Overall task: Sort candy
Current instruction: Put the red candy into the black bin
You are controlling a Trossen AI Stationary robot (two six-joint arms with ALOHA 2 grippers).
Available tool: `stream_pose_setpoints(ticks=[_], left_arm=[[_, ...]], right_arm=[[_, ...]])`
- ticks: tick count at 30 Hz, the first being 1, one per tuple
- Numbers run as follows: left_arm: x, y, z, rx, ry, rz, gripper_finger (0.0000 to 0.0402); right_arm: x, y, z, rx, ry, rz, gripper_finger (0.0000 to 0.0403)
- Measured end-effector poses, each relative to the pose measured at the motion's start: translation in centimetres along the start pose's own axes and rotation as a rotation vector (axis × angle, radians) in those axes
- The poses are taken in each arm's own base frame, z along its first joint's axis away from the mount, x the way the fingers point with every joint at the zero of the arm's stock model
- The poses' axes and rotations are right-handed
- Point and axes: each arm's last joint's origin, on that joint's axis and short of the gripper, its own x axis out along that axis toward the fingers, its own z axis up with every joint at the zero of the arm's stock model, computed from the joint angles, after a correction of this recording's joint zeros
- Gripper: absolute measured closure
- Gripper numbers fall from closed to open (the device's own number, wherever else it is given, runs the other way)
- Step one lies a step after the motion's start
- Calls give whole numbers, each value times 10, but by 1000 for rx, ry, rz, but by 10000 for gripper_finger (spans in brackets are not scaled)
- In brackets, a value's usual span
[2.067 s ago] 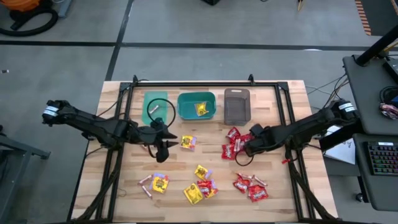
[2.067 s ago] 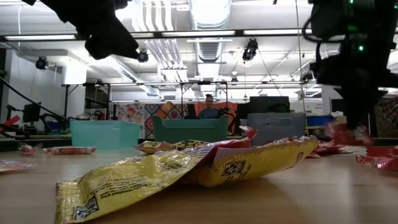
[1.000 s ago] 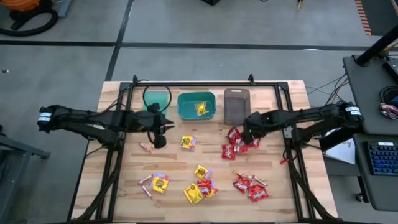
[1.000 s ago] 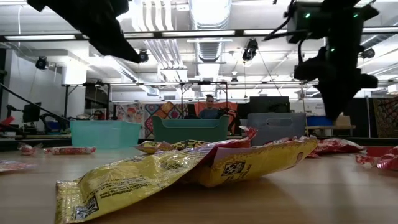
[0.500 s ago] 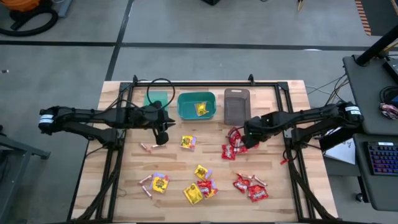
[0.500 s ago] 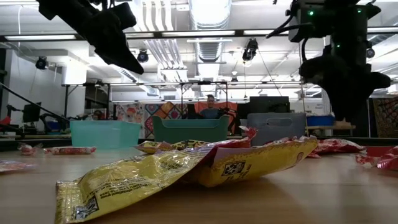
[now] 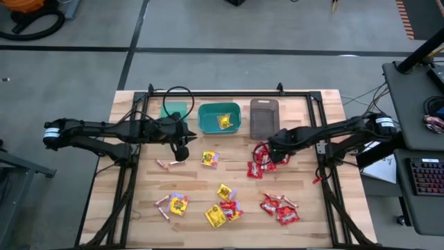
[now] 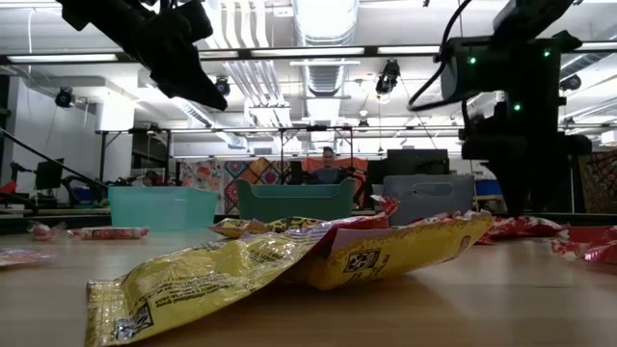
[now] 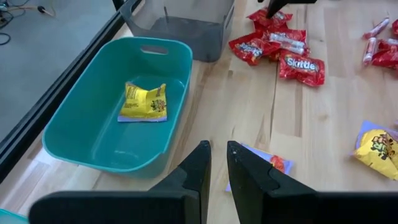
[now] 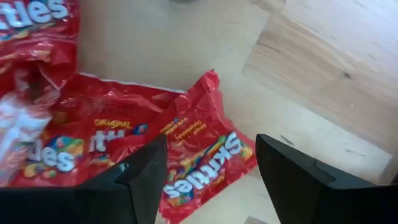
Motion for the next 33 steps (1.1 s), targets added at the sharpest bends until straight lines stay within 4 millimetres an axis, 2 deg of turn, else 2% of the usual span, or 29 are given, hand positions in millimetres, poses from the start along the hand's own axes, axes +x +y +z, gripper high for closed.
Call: stream_pose_setpoints(ticks=[4,9,16,23,33], left_arm=[[0,0,0,-1,-5,0,364],[0,0,2,-4,-18,-1,364],[0,0,2,-19,-17,-1,364],[0,0,2,-28,-17,-1,364],[0,0,2,-45,-17,-1,364]], right_arm=[[8,8,3,-29,-17,26,179],[16,14,5,-56,-22,30,213],[19,15,6,-70,-18,19,303],[12,12,5,-83,-27,47,386],[-13,1,3,-78,-87,120,394]])
